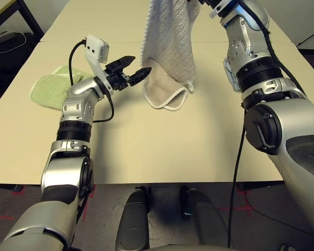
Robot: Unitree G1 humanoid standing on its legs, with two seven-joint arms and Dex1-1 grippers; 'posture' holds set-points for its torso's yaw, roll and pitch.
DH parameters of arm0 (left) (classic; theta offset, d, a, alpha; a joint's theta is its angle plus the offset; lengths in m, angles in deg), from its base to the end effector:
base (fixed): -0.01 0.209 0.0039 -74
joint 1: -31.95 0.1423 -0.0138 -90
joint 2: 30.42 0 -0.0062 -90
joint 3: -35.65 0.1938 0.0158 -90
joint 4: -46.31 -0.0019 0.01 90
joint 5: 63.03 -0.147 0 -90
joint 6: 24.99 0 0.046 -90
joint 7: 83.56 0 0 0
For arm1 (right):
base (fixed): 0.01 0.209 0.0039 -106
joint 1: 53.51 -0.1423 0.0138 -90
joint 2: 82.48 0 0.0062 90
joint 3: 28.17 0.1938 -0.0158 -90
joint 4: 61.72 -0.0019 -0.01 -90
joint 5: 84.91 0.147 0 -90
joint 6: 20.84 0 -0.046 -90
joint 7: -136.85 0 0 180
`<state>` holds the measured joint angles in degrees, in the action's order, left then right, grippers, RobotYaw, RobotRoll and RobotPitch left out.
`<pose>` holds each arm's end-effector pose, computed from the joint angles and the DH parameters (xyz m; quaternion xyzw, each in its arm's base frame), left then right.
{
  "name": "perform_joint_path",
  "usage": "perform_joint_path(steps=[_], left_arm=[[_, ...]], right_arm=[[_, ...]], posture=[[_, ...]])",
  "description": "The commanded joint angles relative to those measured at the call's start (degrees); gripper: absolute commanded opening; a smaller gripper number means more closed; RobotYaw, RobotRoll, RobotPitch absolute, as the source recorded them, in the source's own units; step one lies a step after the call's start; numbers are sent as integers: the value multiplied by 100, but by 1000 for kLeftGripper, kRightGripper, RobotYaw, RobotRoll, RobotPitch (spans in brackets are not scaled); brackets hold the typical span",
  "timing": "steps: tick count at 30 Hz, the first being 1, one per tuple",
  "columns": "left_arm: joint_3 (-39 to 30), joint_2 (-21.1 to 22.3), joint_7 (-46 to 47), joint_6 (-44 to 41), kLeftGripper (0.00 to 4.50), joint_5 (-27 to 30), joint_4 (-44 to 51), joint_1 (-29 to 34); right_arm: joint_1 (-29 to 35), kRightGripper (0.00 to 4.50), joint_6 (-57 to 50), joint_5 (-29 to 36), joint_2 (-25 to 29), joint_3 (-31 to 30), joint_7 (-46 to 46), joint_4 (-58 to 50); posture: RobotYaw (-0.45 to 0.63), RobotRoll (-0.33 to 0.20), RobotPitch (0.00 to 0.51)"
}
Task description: Fold the towel and set it aside.
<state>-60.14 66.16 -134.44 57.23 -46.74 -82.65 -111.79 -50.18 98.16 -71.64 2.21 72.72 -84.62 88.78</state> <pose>0.3667 0.2143 0.1932 0.0325 -0.0729 -0.3948 0.9153 0.3765 -0.1137 0.3386 -0.0676 -0.4512 0.3615 0.8131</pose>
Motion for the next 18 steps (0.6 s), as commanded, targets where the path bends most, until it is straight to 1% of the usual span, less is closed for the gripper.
perform_joint_path(steps=[1, 5, 9, 14, 18], left_arm=[[155, -171, 140, -50, 4500, -146, -36, -27], [284, -227, 273, -36, 4500, -332, -104, -2], [453, -194, 360, -96, 4500, -537, -142, 70], [522, -98, 275, -290, 4500, -578, -36, 209], [502, -13, 160, -571, 4500, -488, 179, 284]], right_arm=[[-148, 33, -72, 131, 23, 114, 97, -104], [-323, 33, -108, 167, 64, 184, 218, 2], [-519, 33, -94, 158, 144, 263, 368, 150], [-688, 33, -11, 124, 243, 320, 552, 316], [-769, 33, 18, 99, 308, 342, 661, 445]], posture=[[121, 0, 188], [119, 0, 187], [119, 0, 185], [119, 0, 185], [127, 0, 182]])
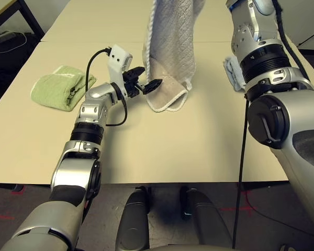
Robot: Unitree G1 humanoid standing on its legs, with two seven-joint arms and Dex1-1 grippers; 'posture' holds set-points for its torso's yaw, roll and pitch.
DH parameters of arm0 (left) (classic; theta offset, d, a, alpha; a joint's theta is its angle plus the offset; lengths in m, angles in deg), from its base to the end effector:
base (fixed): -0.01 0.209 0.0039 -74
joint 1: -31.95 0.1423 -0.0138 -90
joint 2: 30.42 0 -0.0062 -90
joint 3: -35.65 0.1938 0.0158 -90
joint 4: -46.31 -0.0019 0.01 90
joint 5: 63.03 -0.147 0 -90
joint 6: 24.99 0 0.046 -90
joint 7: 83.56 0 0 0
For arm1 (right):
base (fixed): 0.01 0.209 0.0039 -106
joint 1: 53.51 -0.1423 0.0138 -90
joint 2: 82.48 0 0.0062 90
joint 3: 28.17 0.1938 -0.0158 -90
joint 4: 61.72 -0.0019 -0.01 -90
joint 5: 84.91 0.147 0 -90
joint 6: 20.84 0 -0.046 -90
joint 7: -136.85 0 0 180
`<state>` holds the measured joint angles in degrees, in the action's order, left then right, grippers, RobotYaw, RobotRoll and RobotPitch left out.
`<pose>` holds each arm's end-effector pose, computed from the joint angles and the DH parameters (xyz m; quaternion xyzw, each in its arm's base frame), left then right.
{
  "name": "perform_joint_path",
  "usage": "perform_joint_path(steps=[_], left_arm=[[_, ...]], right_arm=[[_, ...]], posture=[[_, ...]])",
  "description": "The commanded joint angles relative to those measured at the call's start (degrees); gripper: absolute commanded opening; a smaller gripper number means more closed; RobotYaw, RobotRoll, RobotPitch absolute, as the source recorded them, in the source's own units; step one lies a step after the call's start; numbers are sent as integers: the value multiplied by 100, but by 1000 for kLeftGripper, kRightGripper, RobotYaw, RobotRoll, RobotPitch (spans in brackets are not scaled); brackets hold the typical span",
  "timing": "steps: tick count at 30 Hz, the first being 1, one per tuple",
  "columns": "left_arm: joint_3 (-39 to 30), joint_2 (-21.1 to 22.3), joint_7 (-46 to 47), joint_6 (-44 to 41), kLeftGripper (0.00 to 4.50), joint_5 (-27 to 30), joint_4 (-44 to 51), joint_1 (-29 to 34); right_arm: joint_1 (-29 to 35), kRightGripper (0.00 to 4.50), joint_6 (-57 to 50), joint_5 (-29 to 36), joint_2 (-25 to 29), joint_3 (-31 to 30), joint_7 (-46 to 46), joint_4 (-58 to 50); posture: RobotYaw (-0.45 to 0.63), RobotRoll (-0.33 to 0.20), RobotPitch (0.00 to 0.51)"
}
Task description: Fold the towel and set it aside.
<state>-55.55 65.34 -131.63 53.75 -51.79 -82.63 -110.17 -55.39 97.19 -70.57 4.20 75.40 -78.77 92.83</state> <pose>0.3667 0.2019 0.1754 0.0712 0.0051 -0.3866 0.9195 0.3743 -0.1220 0.3624 -0.0233 -0.4647 0.3053 0.8308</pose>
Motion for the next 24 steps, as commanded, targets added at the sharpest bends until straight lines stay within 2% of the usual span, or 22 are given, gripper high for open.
perform_joint_path(steps=[1, 9, 17, 24], left_arm=[[51, 92, -160, -283, 4500, 23, 231, 144], [108, 407, -625, -1105, 4500, 181, 1005, 619], [-105, 503, -856, -2506, 4500, 912, 1978, 916], [0, 563, -890, -2771, 4500, 1012, 2127, 939]], right_arm=[[-265, 33, 122, -17, 118, 78, 92, 69], [-376, 33, 171, -79, 147, 96, 110, 194], [-408, 33, 200, -135, 172, 100, 153, 274], [-554, 33, 239, -215, 190, 98, 305, 366]], posture=[[127, 0, 182], [132, 0, 177], [129, 0, 183], [115, 0, 187]])
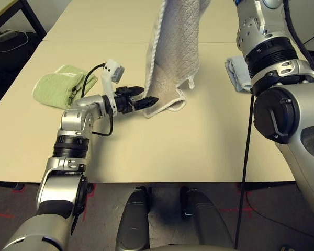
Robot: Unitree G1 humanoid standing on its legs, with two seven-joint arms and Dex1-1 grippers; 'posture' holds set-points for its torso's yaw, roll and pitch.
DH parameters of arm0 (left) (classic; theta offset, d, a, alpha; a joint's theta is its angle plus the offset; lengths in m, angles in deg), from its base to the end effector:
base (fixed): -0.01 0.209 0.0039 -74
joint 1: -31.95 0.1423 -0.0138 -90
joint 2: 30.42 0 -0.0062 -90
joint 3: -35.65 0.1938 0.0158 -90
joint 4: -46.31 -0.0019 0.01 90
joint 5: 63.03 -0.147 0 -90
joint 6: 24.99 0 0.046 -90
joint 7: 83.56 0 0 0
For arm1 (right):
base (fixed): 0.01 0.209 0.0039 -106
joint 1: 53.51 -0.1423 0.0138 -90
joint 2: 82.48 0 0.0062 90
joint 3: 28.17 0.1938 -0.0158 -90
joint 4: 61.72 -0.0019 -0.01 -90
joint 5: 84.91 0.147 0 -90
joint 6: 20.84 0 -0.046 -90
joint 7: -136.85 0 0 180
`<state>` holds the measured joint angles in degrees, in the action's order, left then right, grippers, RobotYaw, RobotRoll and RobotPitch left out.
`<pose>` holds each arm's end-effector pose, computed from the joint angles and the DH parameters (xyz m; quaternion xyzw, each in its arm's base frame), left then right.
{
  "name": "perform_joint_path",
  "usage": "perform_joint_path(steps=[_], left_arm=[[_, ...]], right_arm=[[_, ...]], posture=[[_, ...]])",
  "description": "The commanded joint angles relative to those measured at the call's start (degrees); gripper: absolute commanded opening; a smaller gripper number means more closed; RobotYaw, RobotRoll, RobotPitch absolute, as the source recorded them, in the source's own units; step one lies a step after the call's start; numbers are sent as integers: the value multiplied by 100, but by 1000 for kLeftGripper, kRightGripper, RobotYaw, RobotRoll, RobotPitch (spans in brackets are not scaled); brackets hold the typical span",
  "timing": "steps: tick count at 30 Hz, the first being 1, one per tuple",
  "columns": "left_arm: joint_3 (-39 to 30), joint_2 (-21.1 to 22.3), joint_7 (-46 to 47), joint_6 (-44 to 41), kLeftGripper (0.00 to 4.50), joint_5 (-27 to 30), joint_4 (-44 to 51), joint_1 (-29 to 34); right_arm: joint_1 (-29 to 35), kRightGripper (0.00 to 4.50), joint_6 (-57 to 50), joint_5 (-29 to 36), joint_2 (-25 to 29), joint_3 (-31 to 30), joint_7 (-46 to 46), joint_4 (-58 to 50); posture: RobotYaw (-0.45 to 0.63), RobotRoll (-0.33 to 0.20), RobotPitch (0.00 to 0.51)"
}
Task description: Fold the towel and set it aside.
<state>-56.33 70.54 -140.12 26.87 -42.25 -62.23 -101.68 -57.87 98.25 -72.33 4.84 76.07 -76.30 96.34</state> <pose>0.3360 0.2180 0.1776 -0.0199 0.1069 -0.4684 0.8768 0.3740 -0.1223 0.3695 -0.0246 -0.4640 0.2838 0.8388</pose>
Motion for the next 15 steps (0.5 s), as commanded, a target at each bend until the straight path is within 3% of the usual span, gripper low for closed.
perform_joint_path(steps=[1, 15], left_arm=[[86, 48, -45, -96, 4500, 57, 80, 79], [219, 179, -244, -984, 4500, 440, 485, 177]], right_arm=[[-333, 33, 134, -43, 131, 35, 72, 29], [-332, 33, 137, -92, 88, 35, 109, 72]], posture=[[115, 0, 187], [104, 0, 205]])
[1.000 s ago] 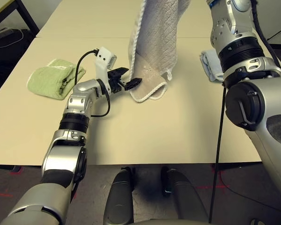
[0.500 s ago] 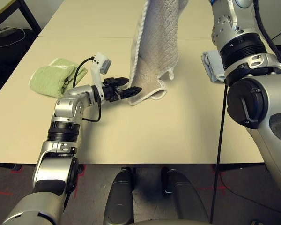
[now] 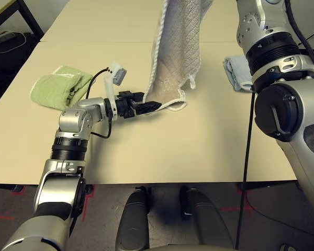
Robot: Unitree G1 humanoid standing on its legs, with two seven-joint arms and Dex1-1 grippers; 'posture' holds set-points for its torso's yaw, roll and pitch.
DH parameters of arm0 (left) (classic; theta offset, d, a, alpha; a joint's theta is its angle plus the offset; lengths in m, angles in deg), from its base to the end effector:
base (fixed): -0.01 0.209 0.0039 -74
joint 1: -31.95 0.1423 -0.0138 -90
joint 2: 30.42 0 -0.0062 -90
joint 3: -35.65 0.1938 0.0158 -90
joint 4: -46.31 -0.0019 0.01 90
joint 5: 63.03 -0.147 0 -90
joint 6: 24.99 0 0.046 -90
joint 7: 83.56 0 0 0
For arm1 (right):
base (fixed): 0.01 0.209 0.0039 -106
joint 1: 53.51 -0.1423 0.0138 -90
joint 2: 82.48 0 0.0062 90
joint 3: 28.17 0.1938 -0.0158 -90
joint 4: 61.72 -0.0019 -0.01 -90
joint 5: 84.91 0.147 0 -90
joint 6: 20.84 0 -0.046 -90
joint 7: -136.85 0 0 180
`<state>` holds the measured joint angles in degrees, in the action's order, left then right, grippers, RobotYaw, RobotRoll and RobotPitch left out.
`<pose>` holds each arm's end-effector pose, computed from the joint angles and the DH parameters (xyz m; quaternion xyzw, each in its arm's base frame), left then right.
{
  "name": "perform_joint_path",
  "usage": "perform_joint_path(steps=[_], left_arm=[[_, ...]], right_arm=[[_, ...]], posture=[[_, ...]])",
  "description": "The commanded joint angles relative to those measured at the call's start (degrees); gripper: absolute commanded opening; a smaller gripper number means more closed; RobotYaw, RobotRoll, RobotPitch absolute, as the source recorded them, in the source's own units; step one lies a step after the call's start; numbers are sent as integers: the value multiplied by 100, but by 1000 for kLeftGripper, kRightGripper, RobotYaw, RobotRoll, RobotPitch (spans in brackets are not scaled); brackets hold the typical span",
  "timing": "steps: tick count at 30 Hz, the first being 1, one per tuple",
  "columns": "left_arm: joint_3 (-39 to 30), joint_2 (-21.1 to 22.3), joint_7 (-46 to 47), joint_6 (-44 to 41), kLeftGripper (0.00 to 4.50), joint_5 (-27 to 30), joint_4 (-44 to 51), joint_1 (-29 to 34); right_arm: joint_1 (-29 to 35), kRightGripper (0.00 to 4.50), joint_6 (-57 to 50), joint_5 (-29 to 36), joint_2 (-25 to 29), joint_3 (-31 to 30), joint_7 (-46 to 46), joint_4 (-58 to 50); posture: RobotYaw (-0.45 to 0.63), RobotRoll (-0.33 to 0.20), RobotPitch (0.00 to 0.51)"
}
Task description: Fold the towel and set it aside.
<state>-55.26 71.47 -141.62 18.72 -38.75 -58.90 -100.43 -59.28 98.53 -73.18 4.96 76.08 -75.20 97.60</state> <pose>0.3295 0.2151 0.1742 -0.0551 0.1536 -0.4949 0.8535 0.3727 -0.1202 0.3750 -0.0277 -0.4657 0.2775 0.8399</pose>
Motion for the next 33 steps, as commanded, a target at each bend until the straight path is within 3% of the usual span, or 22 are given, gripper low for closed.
perform_joint_path(steps=[1, 28, 31, 33], left_arm=[[123, 105, -100, -205, 4500, 101, 161, 52], [410, 188, 505, -761, 4500, -84, -28, 144], [348, 215, 569, -766, 3916, -66, -57, 121], [331, 257, 583, -764, 3170, -56, -70, 112]], right_arm=[[-189, 33, 110, -7, 74, 34, 0, -55], [-358, 33, 142, -46, 122, 56, 149, 12], [-353, 0, 140, -48, 121, 54, 146, 19], [-349, 0, 138, -49, 123, 54, 145, 22]], posture=[[104, 0, 205], [103, 0, 211], [103, 0, 211], [103, 0, 211]])
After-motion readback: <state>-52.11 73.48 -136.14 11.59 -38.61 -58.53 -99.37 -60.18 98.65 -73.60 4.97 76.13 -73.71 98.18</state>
